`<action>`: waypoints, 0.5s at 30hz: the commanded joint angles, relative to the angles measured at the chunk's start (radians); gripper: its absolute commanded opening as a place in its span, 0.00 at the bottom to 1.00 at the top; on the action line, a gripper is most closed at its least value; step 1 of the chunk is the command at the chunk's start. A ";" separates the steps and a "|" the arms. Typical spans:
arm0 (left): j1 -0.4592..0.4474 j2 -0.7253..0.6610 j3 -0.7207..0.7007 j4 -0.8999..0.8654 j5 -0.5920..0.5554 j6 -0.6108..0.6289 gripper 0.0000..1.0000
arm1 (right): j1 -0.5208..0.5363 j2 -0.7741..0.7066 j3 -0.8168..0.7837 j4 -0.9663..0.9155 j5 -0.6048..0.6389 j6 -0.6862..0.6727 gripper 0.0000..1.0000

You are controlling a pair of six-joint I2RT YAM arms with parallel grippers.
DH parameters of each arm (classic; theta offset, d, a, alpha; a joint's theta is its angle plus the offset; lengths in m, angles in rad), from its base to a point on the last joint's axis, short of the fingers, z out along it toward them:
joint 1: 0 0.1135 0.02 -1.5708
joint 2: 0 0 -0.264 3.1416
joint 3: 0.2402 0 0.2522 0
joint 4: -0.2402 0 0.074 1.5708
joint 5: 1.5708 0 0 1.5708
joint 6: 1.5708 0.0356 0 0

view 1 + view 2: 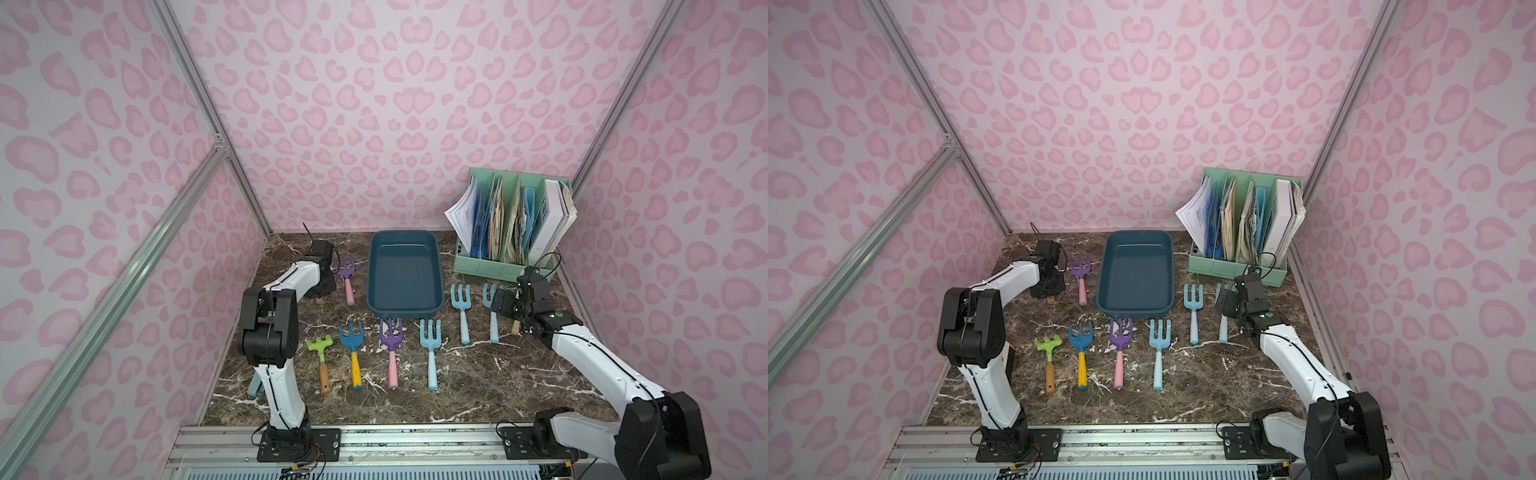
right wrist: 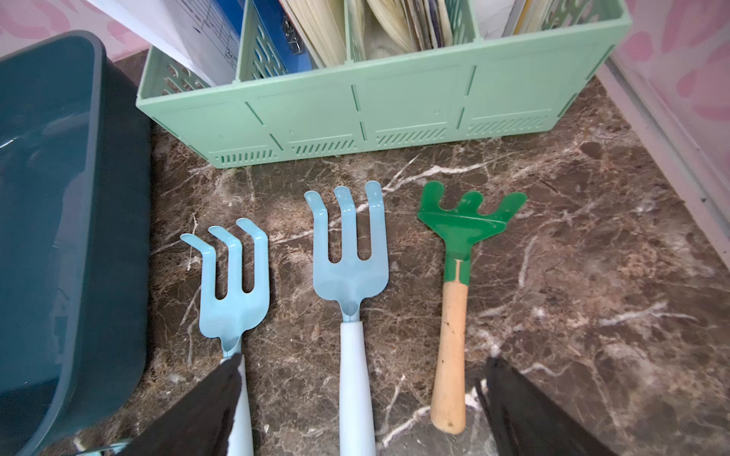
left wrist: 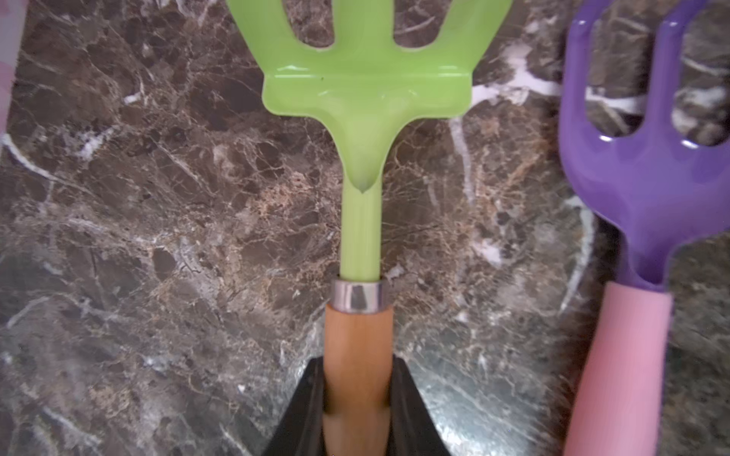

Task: Take the hand rake out of the storage box
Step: Place the rake at the center of the board.

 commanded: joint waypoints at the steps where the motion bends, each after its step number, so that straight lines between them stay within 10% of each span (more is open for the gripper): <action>1: 0.032 0.033 0.027 -0.081 0.055 -0.030 0.11 | 0.000 0.013 0.013 0.026 0.015 0.008 0.98; 10: 0.038 0.075 0.051 -0.151 0.091 -0.040 0.23 | 0.004 0.022 0.013 0.029 0.017 0.009 0.98; 15: 0.032 0.013 0.017 -0.137 0.084 -0.054 0.66 | 0.008 0.036 0.017 0.034 0.010 0.007 0.98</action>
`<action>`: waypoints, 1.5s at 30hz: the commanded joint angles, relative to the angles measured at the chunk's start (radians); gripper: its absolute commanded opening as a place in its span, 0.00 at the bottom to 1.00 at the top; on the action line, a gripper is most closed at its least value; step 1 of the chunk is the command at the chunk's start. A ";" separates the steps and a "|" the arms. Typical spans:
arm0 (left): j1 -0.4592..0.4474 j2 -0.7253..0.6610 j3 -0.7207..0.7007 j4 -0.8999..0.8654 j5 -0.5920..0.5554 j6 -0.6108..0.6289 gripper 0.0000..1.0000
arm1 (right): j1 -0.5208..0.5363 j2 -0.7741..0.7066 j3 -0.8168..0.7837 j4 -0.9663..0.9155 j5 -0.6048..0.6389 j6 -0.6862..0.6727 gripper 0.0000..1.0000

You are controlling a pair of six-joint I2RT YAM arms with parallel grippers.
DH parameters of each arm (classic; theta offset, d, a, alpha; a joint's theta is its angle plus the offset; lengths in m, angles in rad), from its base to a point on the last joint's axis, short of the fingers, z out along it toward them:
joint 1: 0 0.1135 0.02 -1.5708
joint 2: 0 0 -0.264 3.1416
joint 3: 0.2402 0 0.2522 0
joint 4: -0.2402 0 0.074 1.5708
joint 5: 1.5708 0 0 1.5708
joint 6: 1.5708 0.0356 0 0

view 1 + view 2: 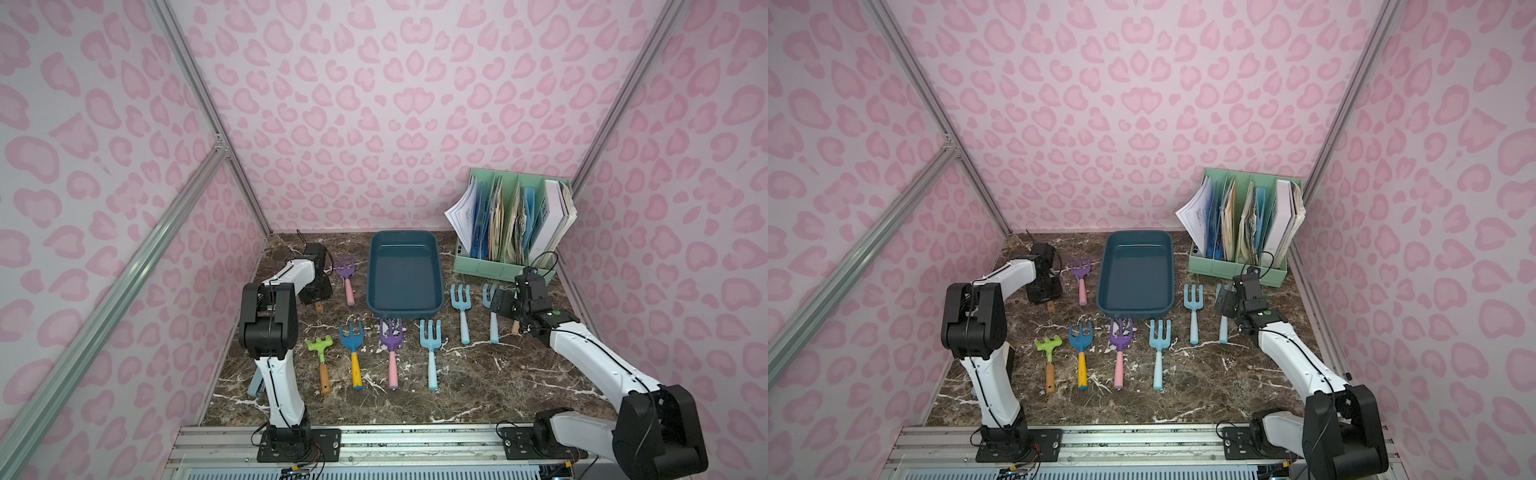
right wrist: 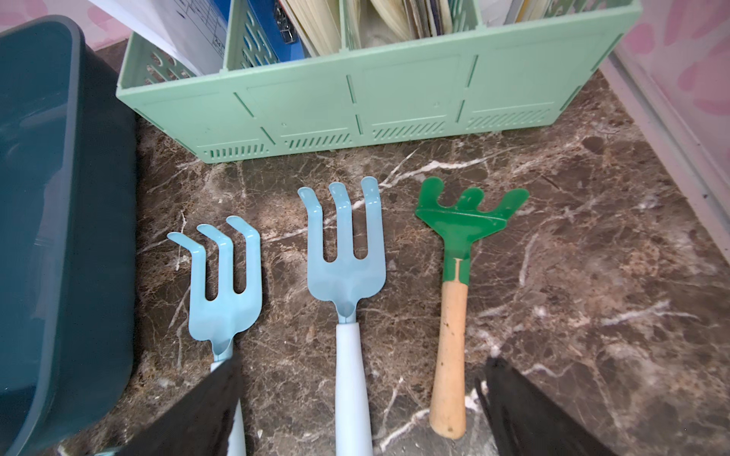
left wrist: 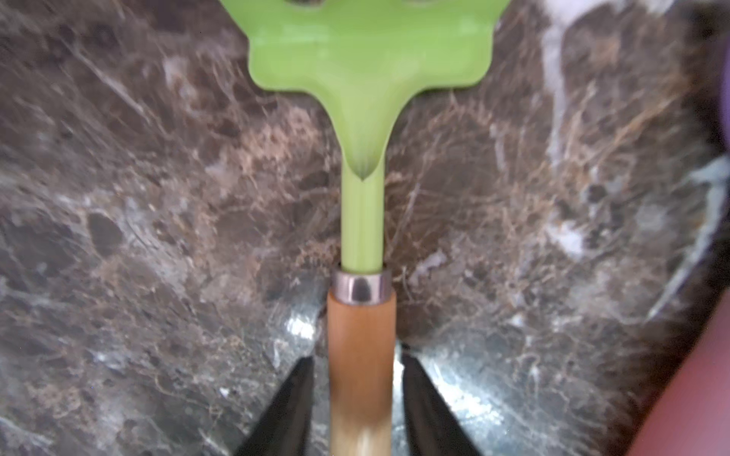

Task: Take the hand rake out of the storage box
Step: Place the rake at the center of the board, then reset both arms

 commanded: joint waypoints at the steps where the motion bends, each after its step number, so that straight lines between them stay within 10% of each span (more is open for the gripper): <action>1: -0.005 -0.053 -0.011 -0.036 -0.015 -0.018 0.90 | 0.005 0.012 0.014 0.029 0.003 0.004 0.98; 11: -0.065 -0.433 -0.123 -0.030 -0.199 -0.092 0.99 | 0.056 -0.073 0.026 0.064 0.117 -0.004 0.98; 15: -0.124 -0.830 -0.466 0.231 -0.470 -0.102 0.99 | 0.074 -0.231 -0.158 0.401 0.176 -0.158 0.98; 20: -0.118 -1.115 -0.900 0.655 -0.468 0.191 0.99 | 0.059 -0.288 -0.424 0.899 0.230 -0.380 0.98; 37: 0.095 -0.665 -0.966 1.204 0.116 0.251 0.99 | -0.061 0.043 -0.570 1.536 0.105 -0.596 0.99; 45: 0.114 -0.572 -0.976 1.336 0.100 0.280 0.98 | -0.211 0.168 -0.521 1.557 -0.107 -0.484 0.97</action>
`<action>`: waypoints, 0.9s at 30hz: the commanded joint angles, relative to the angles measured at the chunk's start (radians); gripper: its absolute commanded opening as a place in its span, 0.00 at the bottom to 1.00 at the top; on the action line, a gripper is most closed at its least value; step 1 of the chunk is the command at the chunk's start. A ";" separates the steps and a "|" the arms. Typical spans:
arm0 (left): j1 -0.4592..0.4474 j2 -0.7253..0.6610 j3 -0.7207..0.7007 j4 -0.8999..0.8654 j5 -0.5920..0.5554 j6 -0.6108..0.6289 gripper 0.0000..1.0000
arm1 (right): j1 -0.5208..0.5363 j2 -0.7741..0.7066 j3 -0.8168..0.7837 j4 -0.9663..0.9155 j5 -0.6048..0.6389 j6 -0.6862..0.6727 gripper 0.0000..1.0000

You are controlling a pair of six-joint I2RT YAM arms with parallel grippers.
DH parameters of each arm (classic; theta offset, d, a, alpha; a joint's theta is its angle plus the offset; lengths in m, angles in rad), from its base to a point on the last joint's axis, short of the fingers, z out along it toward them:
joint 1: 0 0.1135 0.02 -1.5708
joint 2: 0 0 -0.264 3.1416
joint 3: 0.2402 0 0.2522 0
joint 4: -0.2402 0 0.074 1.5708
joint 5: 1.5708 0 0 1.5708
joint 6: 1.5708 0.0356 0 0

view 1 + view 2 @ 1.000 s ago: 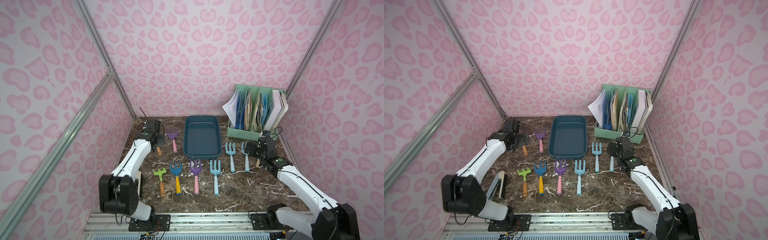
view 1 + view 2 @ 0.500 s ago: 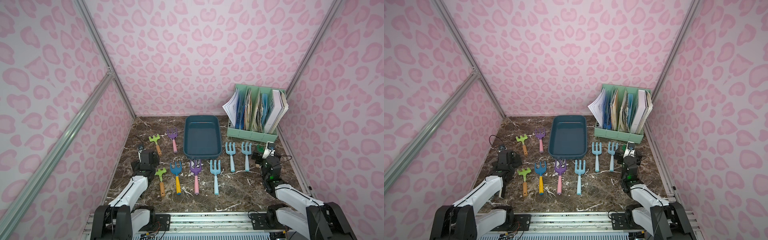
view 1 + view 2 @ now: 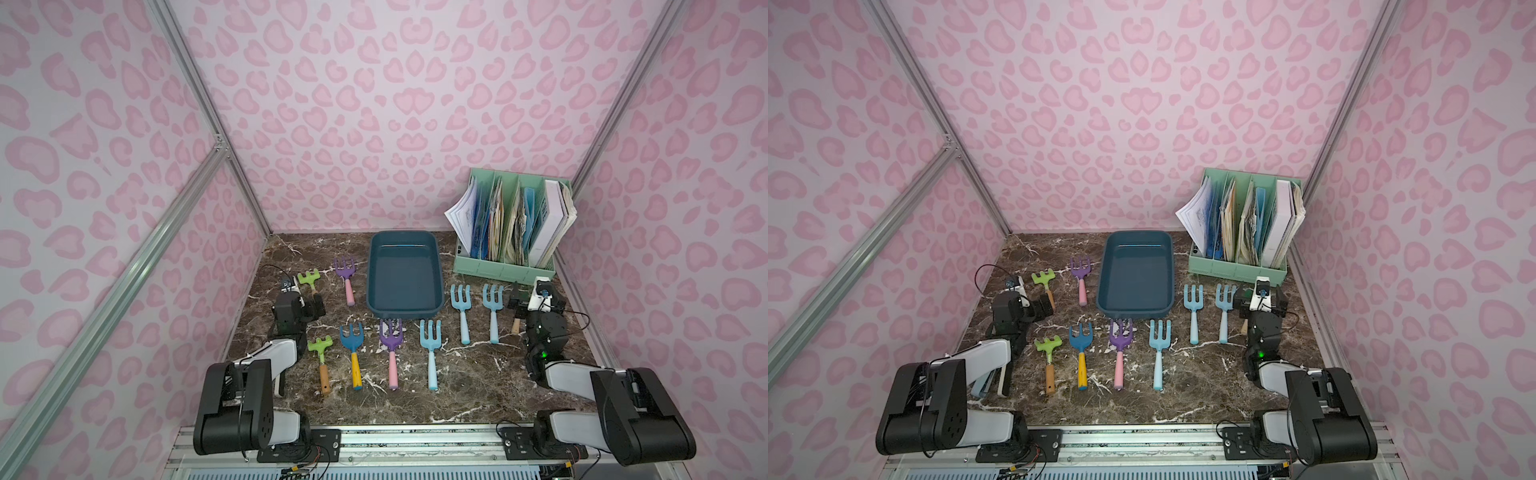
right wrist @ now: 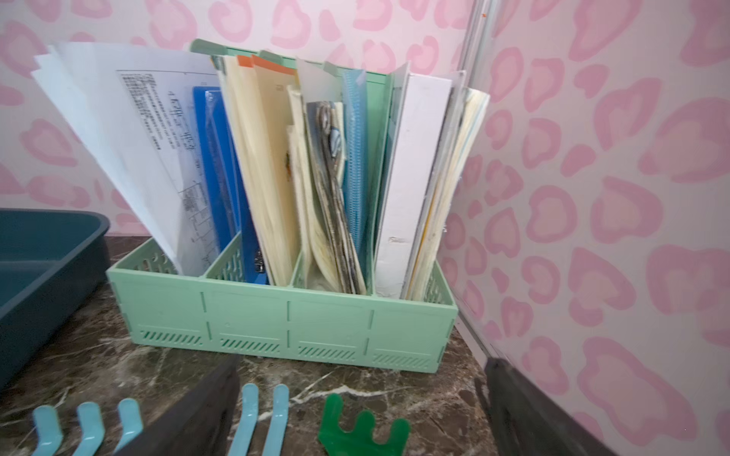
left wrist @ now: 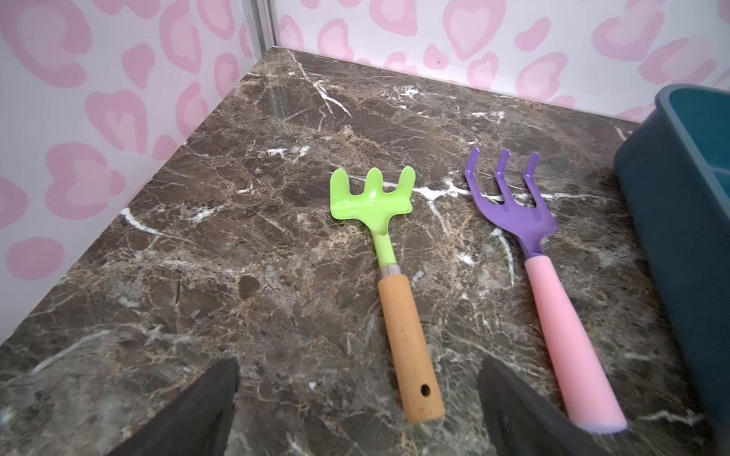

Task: Take the hand rake out of the storage box
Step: Reset both arms

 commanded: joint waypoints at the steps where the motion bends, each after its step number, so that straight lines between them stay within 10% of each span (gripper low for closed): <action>1: 0.005 0.059 0.024 0.100 0.107 0.060 0.98 | -0.055 0.027 0.026 0.020 -0.182 0.051 0.97; 27: -0.022 0.126 0.033 0.149 0.170 0.137 0.98 | -0.066 0.022 0.028 0.006 -0.200 0.056 0.99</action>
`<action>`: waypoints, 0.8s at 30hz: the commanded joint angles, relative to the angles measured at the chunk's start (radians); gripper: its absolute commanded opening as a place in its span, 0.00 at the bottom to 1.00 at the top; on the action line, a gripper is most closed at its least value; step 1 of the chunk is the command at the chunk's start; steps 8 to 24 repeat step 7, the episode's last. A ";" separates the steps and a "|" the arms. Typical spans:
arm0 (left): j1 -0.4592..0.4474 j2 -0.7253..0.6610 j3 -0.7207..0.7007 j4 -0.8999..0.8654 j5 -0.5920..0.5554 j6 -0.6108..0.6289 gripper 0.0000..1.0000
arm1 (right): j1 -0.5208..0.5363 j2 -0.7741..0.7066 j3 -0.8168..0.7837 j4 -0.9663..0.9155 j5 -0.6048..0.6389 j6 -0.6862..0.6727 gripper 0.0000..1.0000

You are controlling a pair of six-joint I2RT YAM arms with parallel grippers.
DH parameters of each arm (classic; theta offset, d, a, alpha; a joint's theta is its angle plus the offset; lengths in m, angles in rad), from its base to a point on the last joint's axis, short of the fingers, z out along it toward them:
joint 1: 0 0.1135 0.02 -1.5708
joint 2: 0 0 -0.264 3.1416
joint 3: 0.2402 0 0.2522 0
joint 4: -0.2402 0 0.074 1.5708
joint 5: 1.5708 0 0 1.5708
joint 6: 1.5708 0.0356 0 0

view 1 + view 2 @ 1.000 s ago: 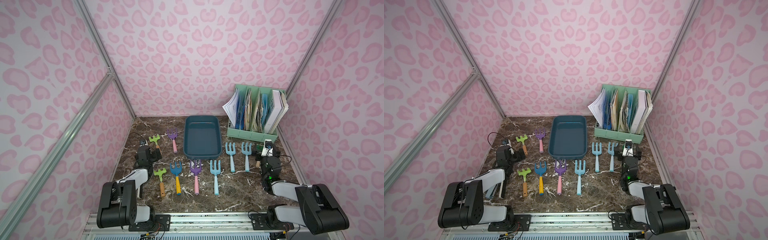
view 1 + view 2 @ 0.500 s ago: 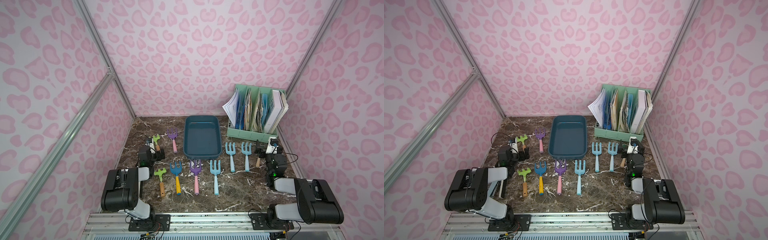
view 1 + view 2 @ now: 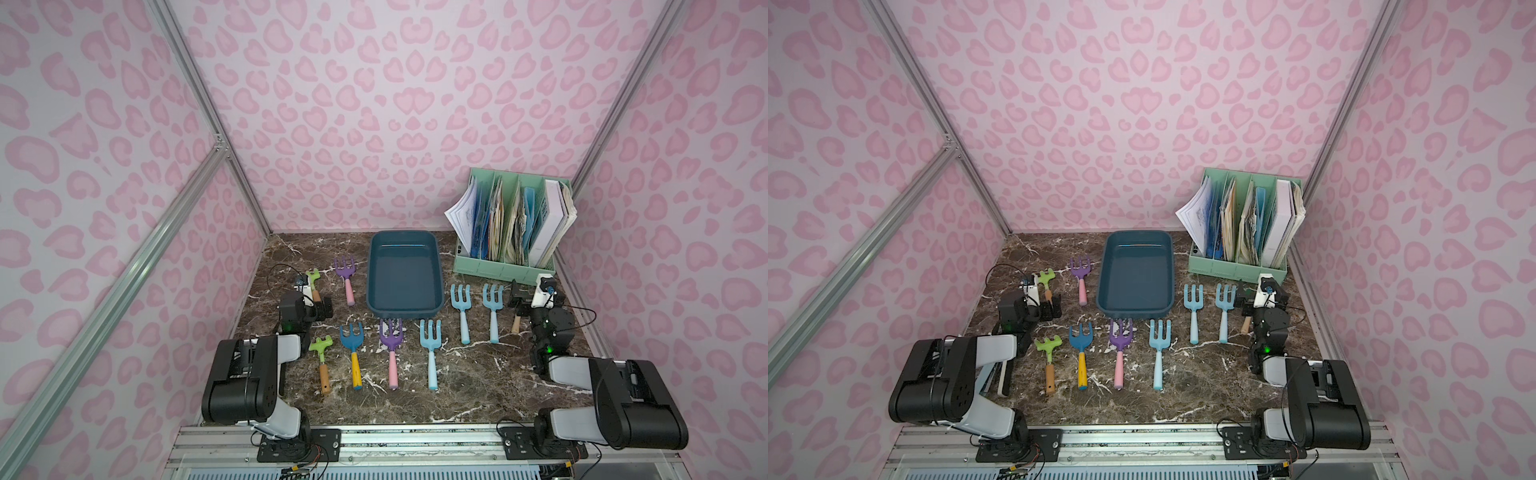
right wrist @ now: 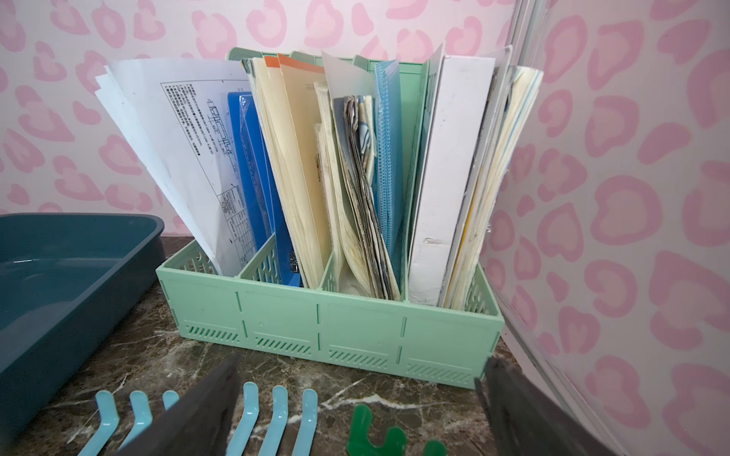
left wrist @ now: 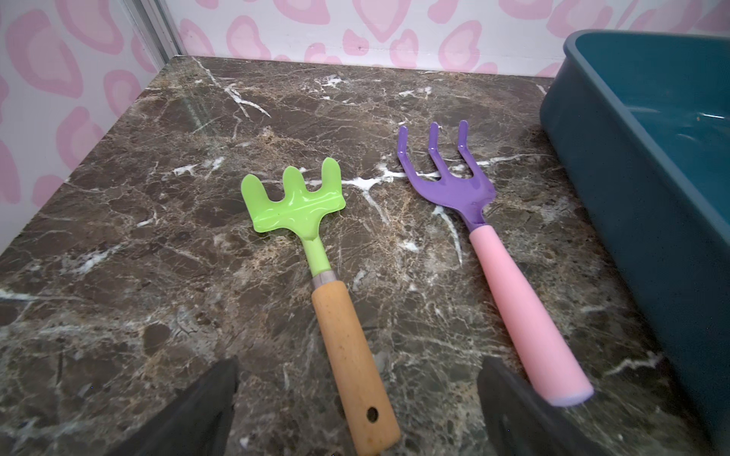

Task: Take the hand rake out of the storage box
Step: Reset both arms

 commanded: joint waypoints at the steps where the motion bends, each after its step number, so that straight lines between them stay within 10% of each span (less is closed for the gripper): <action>1: 0.000 0.001 0.005 0.018 -0.001 0.010 0.99 | -0.001 -0.001 0.001 0.020 0.001 0.003 0.99; 24: -0.001 -0.002 0.002 0.019 0.000 0.010 0.98 | 0.000 -0.001 0.000 0.020 0.001 0.003 0.99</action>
